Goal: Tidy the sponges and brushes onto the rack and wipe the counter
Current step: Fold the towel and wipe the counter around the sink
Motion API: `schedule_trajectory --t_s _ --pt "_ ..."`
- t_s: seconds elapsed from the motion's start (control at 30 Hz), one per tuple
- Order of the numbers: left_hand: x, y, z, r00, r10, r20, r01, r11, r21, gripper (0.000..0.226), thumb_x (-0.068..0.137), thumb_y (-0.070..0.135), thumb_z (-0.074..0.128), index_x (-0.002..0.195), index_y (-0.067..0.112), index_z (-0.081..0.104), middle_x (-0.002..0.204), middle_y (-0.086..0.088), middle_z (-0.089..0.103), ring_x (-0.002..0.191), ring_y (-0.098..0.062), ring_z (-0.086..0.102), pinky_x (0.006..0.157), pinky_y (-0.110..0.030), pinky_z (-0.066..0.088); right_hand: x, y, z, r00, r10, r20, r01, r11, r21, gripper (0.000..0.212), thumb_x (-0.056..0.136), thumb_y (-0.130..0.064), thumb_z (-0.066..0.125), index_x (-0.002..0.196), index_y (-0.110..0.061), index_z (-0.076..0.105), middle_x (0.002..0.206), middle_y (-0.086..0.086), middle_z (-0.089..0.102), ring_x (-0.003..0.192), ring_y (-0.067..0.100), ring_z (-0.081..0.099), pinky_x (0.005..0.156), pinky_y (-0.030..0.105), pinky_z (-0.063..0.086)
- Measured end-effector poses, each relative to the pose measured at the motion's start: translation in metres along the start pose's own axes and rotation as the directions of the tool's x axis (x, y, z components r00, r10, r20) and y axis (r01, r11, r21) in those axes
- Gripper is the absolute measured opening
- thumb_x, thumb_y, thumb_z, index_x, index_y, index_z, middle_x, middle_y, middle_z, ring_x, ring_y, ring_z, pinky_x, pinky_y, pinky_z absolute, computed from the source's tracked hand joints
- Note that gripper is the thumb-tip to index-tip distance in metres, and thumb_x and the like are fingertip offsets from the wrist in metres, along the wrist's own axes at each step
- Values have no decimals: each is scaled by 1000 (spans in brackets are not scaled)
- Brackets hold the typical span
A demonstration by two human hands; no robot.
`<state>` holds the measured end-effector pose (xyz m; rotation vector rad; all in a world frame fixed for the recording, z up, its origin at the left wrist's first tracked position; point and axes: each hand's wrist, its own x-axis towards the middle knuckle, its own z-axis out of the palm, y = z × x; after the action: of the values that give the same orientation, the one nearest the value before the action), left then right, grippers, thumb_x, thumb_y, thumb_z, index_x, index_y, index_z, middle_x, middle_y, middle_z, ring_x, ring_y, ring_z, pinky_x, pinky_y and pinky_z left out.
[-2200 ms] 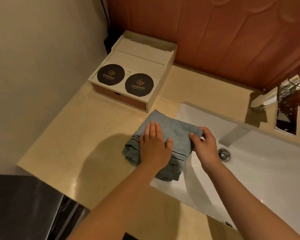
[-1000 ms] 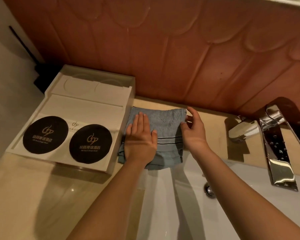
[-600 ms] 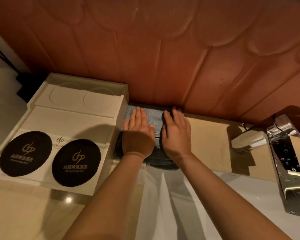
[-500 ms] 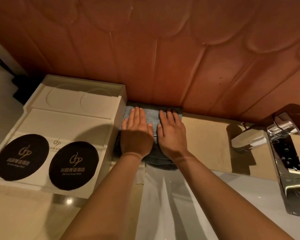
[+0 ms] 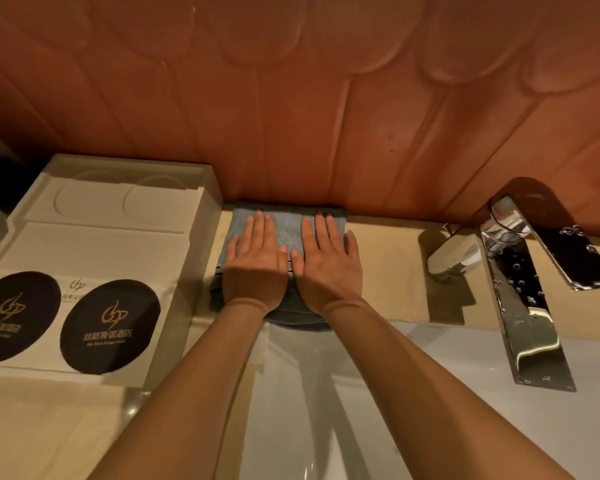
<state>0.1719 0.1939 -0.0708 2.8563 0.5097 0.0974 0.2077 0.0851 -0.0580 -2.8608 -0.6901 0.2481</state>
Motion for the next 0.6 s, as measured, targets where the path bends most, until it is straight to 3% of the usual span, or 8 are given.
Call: schedule_trajectory --t_s 0.07,0.13,0.23,0.3,0.4,0.6 --pt "-4 15 3 1000 13 21 -14 1000 15 62 88 33 21 133 0 48 138 -18 50 128 -31 48 102 -48 39 -7 12 -5 999 21 26 -21 999 -26 58 99 -42 17 150 -19 1 160 3 -3 146 17 -7 117 41 -5" --pt "-4 27 4 999 33 24 -33 999 9 62 88 33 21 133 1 49 138 -16 51 127 -29 49 102 -48 39 -14 24 -11 998 43 48 -41 998 -53 59 99 -44 15 150 -19 -2 159 3 -5 146 16 -8 118 41 -4" --pt "-4 42 5 991 96 88 -98 995 16 72 86 41 -2 149 10 16 157 -6 17 145 -19 14 116 -38 12 -21 42 -17 995 71 72 -62 992 -113 60 99 -45 13 150 -18 -4 159 3 -7 146 17 -9 118 40 -2" --pt "-3 50 6 989 111 101 -113 994 14 61 94 39 3 150 13 3 159 -3 3 147 -16 1 117 -36 3 -24 49 -20 992 100 73 -89 986 -142 60 99 -45 11 149 -18 -5 159 4 -8 146 17 -9 118 40 -2" --pt "-5 65 7 976 168 137 -170 985 7 56 101 34 14 150 13 -3 159 -2 -3 146 -16 -5 117 -36 -2 -32 60 -22 981 172 85 -157 974 -162 60 98 -45 9 149 -17 -8 159 5 -9 146 18 -10 118 39 -3" --pt "-26 84 7 953 224 202 -228 974 -3 55 101 33 11 149 13 -8 159 -1 -9 146 -15 -10 118 -35 -5 -57 73 -24 959 255 125 -233 958 -166 61 99 -43 9 148 -13 -11 158 9 -14 146 20 -13 119 34 -4"
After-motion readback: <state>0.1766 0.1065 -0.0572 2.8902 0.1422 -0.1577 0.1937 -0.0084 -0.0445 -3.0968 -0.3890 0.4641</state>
